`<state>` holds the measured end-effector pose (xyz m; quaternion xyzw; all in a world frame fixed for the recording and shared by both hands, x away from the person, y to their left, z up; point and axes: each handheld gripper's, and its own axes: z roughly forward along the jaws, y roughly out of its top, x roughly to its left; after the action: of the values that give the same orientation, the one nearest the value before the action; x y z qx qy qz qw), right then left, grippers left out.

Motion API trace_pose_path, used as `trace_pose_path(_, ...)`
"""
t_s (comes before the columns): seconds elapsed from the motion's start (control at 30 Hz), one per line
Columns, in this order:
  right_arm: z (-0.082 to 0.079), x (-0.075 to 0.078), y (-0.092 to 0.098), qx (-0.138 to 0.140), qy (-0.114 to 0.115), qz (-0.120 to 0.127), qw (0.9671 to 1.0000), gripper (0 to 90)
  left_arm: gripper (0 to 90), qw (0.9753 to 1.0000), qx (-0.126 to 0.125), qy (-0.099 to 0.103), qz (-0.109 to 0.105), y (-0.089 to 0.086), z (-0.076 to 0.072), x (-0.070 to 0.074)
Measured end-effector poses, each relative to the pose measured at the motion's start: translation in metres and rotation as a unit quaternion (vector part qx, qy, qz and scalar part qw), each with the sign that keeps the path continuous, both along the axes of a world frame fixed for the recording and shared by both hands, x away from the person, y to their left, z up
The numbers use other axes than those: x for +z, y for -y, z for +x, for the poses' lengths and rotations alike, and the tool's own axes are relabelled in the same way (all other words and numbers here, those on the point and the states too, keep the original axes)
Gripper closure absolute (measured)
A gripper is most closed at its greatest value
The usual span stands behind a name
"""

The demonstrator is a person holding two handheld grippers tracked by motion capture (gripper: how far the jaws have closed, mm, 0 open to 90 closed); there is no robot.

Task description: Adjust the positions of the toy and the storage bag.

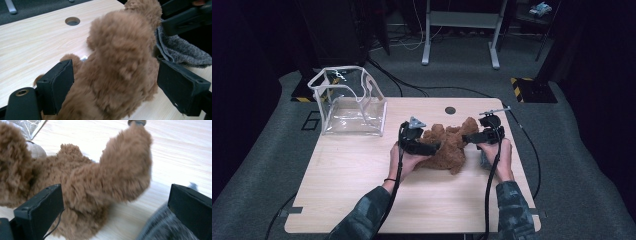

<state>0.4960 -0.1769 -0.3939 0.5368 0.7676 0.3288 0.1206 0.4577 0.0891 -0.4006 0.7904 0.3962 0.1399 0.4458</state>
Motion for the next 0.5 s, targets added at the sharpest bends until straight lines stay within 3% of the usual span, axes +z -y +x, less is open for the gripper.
trace_pose_path(0.1, 0.011, 0.002, -0.005, 0.001, -0.004, 0.0, 1.0, 0.0, 14.7, 1.0, 0.006, -0.002, 0.004, 0.006, 0.004, 0.0)
trace_pose_path(0.23, 0.026, 0.002, -0.015, 0.004, -0.018, -0.004, 0.9998, 0.0, 15.5, 0.9993, 0.01, -0.015, 0.031, 0.01, 0.013, -0.008)
trace_pose_path(0.3, 0.031, -0.002, -0.02, 0.005, -0.026, -0.007, 0.9996, 3.1, 17.4, 0.9994, 0.009, -0.023, 0.026, 0.01, 0.016, -0.012)
trace_pose_path(0.4, 0.034, -0.007, -0.026, 0.005, -0.033, -0.029, 0.999, 15.0, 20.6, 0.9991, 0.003, -0.026, 0.033, 0.011, 0.017, -0.021)
trace_pose_path(0.43, 0.033, -0.01, -0.026, -0.001, -0.031, -0.034, 0.9989, 24.9, 27.9, 0.9991, 0.003, -0.032, 0.028, 0.012, 0.017, -0.024)
trace_pose_path(0.5, 0.033, -0.014, -0.022, 0.001, -0.037, -0.025, 0.999, 35.1, 40.2, 0.9992, -0.002, -0.03, 0.027, 0.012, 0.016, -0.028)
